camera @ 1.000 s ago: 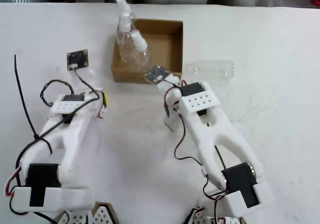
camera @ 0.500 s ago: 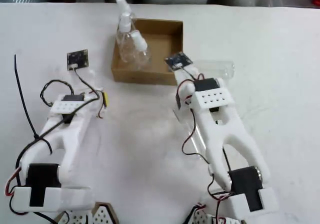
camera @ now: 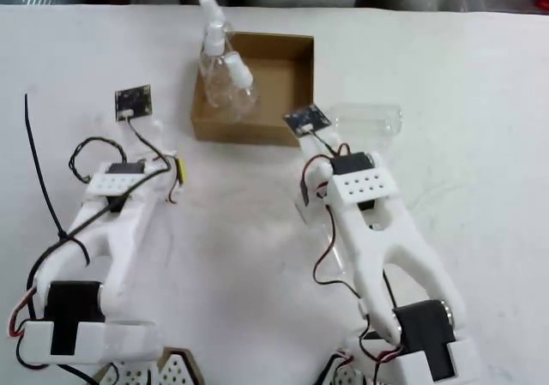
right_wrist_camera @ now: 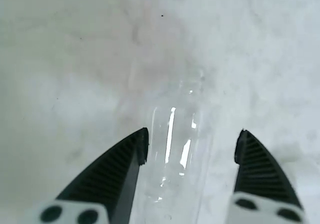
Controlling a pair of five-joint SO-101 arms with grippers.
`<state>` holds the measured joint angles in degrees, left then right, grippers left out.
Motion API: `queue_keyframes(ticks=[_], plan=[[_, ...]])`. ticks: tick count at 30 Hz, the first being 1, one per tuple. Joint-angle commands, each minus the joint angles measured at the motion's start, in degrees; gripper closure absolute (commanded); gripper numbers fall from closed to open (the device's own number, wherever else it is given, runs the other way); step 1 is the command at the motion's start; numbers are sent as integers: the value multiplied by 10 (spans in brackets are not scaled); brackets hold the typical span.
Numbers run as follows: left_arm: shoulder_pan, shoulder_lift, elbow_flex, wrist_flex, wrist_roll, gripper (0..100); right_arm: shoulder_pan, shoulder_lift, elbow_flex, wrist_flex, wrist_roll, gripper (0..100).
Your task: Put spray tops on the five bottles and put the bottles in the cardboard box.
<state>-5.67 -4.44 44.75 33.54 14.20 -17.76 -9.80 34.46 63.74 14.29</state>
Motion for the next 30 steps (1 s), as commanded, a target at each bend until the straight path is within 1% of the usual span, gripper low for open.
queue_keyframes(ticks=[1,9,15,19,23,30], plan=[[-5,-3,-8,-11,-5,959,-4,-22,3,-11,-6,747],[-5,-3,-8,-11,-5,959,-5,-22,67,-99,-6,745],[-6,-3,-8,-9,-5,959,-5,-22,89,-137,-6,746],[-6,-3,-8,-9,-5,959,-3,-27,105,-137,-9,747],[-6,-3,-8,-9,-5,959,0,-28,98,-137,-50,745],[-6,-3,-8,-9,-5,959,0,-28,100,-124,-55,745]])
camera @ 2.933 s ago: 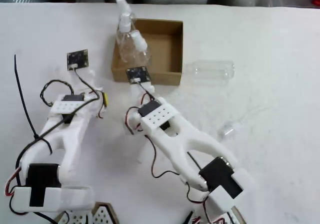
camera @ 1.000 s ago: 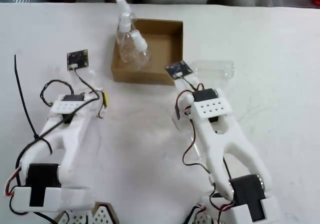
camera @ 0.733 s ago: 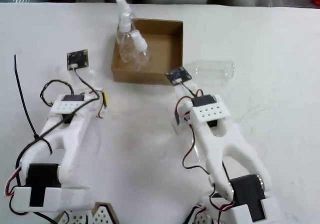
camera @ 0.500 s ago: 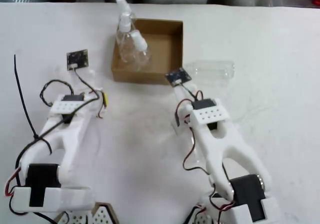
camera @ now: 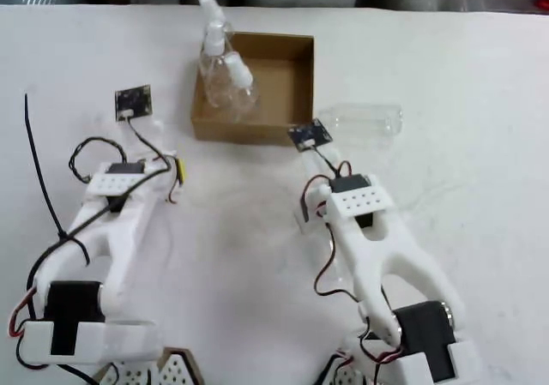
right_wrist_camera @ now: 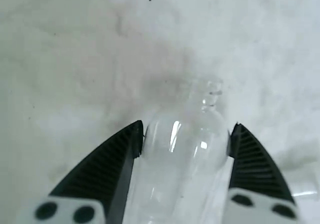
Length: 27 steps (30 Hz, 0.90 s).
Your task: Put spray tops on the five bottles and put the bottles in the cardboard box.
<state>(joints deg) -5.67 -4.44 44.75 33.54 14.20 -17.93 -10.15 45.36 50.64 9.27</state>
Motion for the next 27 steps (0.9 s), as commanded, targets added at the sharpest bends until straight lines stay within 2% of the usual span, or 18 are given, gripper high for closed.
queue_keyframes(ticks=[1,11,16,22,27], plan=[[-6,-3,-8,-9,-5,959,0,-24,-10,10,-5,745],[-6,-3,-8,-9,-5,959,1,-76,8,19,-2,743],[-6,-3,-8,-9,-5,959,1,-107,41,18,-4,707],[-6,-3,-8,-8,-5,959,1,-68,42,-17,-5,708],[-6,-3,-8,-8,-5,959,0,-21,18,-26,-4,748]])
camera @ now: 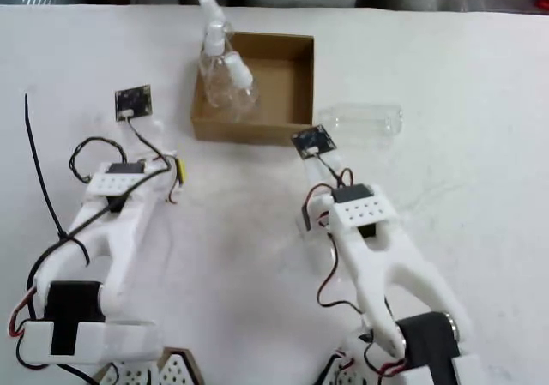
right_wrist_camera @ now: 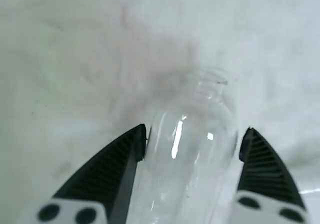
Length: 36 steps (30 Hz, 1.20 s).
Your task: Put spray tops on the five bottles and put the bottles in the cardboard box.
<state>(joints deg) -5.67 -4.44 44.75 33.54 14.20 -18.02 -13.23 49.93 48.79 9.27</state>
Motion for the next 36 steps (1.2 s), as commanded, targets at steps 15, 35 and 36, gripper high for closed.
queue_keyframes(ticks=[15,35,36], plan=[[-6,-4,-7,-7,-5,959,1,65,-56,-7,-4,839],[-6,-3,-7,-10,-5,959,111,-160,-103,73,-5,982],[-6,-3,-7,-10,-5,959,106,-189,-103,71,-5,982]])
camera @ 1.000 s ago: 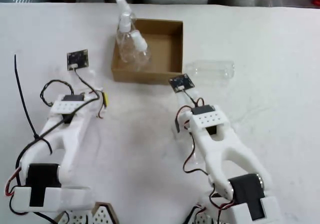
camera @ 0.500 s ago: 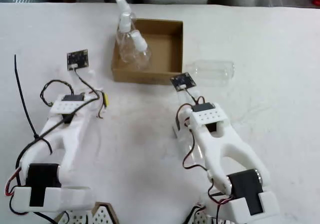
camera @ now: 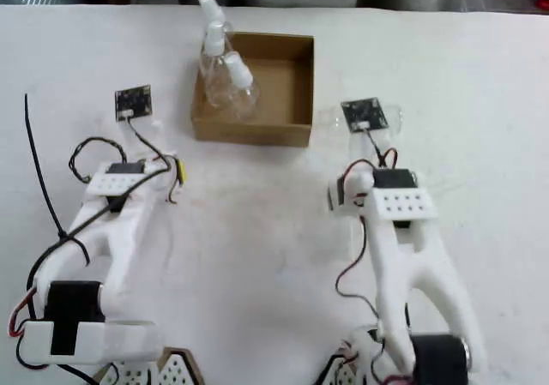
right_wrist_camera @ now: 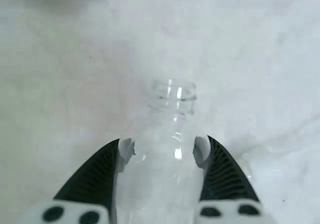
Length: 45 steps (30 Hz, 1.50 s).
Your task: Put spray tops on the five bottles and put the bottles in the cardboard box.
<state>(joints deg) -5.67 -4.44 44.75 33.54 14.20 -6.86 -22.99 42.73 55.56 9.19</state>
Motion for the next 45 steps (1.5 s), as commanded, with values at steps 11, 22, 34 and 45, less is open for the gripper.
queue_keyframes(ticks=[11,22,34,45], plan=[[-6,-3,-7,-11,-5,959,-8,-174,-30,-250,0,981],[-12,-3,-7,-11,-5,959,-3,-80,-11,-395,-2,981],[-12,-3,-7,-11,-5,959,-22,-118,232,-751,0,982],[-12,-3,-7,-11,-5,959,-27,-132,360,-967,0,982]])
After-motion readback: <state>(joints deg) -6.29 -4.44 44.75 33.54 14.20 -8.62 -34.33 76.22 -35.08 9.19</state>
